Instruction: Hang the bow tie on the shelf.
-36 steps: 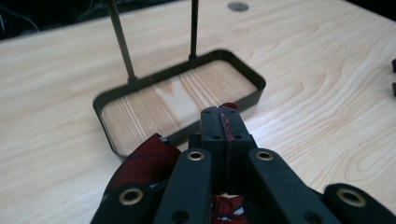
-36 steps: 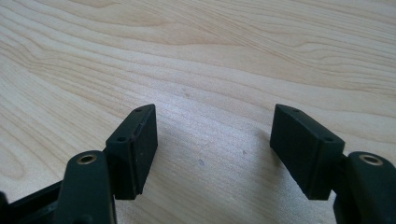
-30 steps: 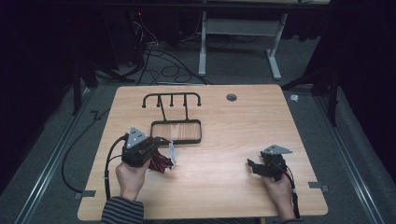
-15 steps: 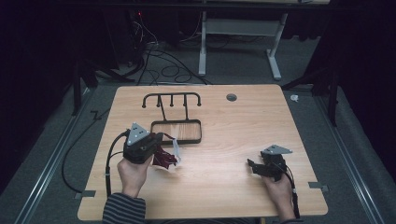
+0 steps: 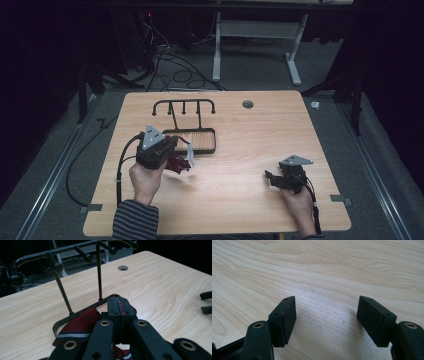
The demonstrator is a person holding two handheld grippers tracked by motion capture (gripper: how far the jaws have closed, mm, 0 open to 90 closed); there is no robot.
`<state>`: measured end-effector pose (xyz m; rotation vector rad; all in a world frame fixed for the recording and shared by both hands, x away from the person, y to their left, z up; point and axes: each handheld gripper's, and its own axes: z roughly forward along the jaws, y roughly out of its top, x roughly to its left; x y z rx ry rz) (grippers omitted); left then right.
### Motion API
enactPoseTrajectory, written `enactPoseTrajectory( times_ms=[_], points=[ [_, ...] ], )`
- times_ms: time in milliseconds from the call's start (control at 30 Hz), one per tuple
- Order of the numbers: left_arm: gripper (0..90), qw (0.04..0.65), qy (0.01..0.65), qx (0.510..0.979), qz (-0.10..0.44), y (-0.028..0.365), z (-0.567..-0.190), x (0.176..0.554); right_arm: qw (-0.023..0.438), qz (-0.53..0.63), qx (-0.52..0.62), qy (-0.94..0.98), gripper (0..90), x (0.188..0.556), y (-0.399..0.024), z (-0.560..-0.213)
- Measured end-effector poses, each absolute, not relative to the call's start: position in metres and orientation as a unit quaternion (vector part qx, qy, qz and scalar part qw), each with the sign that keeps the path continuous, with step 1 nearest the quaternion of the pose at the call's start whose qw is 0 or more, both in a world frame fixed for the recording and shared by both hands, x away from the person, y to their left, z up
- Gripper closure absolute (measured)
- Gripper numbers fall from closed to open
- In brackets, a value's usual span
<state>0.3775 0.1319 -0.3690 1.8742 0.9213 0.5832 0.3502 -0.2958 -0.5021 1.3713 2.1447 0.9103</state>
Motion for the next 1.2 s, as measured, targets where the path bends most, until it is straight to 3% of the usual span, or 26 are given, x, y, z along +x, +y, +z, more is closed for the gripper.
enactPoseTrajectory(
  times_ms=[1200],
  points=[
    [90.0, 0.472, 0.387, 0.749, 0.26, 0.111, -0.345, 0.432, 0.215, 0.329, 0.497, 0.774, 33.0, 0.35, -0.296, -0.502]
  ],
)
